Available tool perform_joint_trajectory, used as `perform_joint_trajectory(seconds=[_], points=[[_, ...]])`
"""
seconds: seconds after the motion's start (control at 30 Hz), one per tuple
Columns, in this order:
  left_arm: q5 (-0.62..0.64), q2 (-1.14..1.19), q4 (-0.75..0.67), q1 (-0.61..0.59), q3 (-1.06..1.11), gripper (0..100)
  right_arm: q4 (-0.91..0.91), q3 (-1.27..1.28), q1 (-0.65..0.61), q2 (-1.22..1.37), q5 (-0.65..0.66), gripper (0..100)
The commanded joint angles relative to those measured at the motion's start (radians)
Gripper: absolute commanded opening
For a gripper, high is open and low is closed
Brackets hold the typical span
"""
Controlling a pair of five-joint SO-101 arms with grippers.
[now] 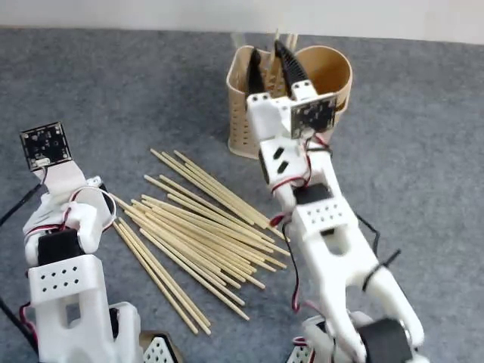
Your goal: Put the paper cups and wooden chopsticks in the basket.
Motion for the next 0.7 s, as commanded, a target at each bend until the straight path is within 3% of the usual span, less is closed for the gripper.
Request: perform_joint_trajectory(seconds=[0.0, 0.67], points=[[0.005, -0.021, -0.02, -0.007, -0.008, 3, 0.183, -0.004, -0.036, -0.147, -0.009, 12.7], [0.005, -0.021, -0.02, -0.007, -0.008, 3, 0.963, -0.012, -0.268, -0.404, -0.009, 12.7]])
